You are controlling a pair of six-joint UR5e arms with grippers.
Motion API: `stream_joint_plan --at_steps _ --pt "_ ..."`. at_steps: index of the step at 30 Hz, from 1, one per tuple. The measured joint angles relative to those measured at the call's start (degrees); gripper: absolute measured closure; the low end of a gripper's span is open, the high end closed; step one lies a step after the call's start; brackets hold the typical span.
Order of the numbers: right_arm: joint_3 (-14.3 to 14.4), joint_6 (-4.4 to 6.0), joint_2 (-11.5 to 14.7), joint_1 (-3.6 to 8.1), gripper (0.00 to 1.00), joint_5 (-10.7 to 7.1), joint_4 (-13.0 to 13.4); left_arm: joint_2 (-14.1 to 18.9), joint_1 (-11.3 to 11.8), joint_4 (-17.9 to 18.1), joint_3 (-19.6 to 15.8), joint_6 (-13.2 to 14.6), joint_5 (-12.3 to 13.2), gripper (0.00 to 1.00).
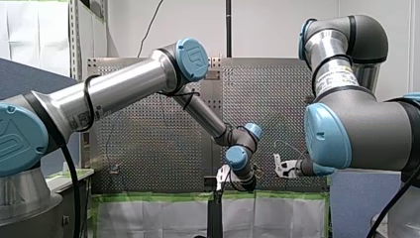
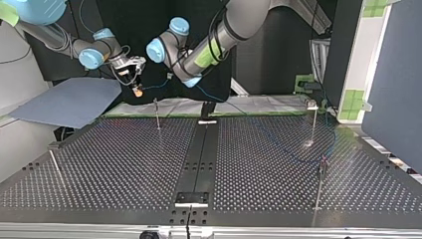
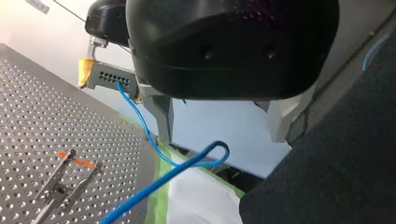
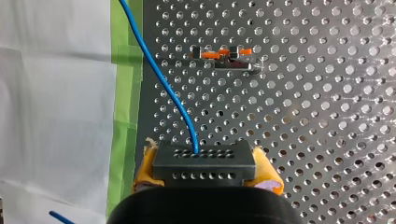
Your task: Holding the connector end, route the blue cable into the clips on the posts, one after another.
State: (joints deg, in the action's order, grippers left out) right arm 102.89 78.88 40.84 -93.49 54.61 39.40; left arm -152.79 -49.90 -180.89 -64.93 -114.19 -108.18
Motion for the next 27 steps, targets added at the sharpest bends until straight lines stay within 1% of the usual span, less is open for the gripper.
stream_joint_plan --at_steps 4,8,10,13,16,19,24,27 --pt "0.0 0.01 0.0 -0.01 1.0 0.04 0.1 0.0 0.1 1.5 0.0 -2.4 1.9 0.0" --pt "0.0 0.01 0.0 0.01 1.0 0.06 0.2 0.0 0.2 3.4 0.0 -4.5 2.3 0.0" --pt "0.0 0.04 0.0 0.03 1.0 0.06 0.3 0.0 0.0 4.5 0.0 -5.7 2.0 0.0" --pt "0.0 0.11 0.0 0.05 1.0 0.07 0.4 -0.1 -0.2 6.0 0.0 -7.5 0.8 0.0" --pt "0.0 0.13 0.0 0.06 1.0 0.09 0.5 -0.1 -0.1 6.9 0.0 -9.3 -0.4 0.0" --pt "0.0 0.14 0.0 0.06 1.0 0.08 0.5 -0.1 0.1 7.2 0.0 -11.3 -0.8 0.0" --pt "0.0 0.15 0.0 0.05 1.0 0.07 0.5 -0.5 0.4 7.2 0.0 -14.2 -1.2 0.0" --pt "0.0 0.15 0.0 0.05 1.0 0.06 0.5 -1.8 0.6 7.1 0.1 -16.1 -0.6 0.0"
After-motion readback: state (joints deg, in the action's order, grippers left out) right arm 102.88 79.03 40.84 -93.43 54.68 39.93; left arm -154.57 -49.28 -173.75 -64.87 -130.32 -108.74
